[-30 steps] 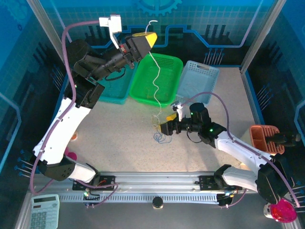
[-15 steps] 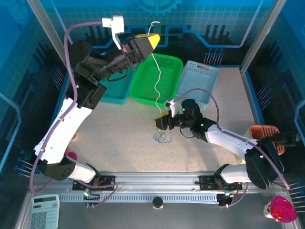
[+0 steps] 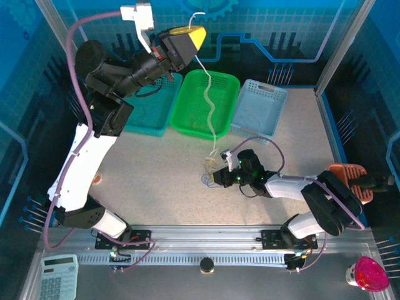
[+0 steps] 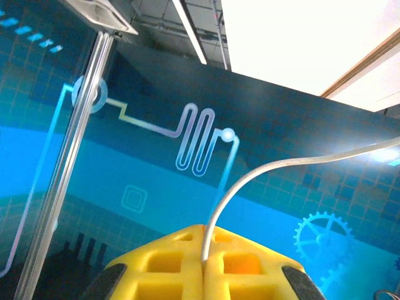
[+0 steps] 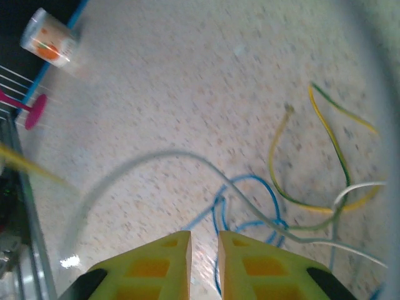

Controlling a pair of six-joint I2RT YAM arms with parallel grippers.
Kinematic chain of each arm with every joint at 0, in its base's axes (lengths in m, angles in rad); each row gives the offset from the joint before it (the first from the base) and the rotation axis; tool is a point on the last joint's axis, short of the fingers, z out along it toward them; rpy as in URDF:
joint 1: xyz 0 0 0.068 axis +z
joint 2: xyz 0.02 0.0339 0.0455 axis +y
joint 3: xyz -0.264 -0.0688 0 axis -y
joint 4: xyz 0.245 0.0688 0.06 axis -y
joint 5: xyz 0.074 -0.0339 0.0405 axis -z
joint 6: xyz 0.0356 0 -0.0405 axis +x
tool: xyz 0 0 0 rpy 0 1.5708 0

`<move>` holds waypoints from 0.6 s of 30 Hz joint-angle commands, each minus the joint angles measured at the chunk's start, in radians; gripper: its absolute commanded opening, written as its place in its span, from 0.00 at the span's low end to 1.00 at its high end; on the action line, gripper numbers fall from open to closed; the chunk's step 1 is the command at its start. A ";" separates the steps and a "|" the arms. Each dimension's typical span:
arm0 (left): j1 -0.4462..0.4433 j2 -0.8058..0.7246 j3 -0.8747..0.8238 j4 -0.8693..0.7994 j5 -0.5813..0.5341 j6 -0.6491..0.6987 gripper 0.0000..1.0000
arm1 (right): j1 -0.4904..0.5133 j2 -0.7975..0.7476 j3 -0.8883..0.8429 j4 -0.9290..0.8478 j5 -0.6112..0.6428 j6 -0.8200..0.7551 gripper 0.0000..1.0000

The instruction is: Untangle the cables

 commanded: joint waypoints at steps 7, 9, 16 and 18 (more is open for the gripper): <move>-0.005 0.010 0.059 -0.029 -0.018 0.044 0.00 | 0.007 0.054 -0.034 0.122 0.030 0.032 0.00; -0.005 0.008 0.059 -0.032 -0.018 0.047 0.00 | 0.008 0.047 -0.034 0.114 0.030 0.031 0.00; -0.006 -0.009 0.013 -0.021 -0.021 0.046 0.00 | 0.011 -0.085 -0.006 0.000 0.020 0.013 0.20; -0.006 -0.015 -0.008 -0.012 -0.024 0.046 0.00 | 0.014 -0.138 0.013 -0.056 0.020 -0.003 0.39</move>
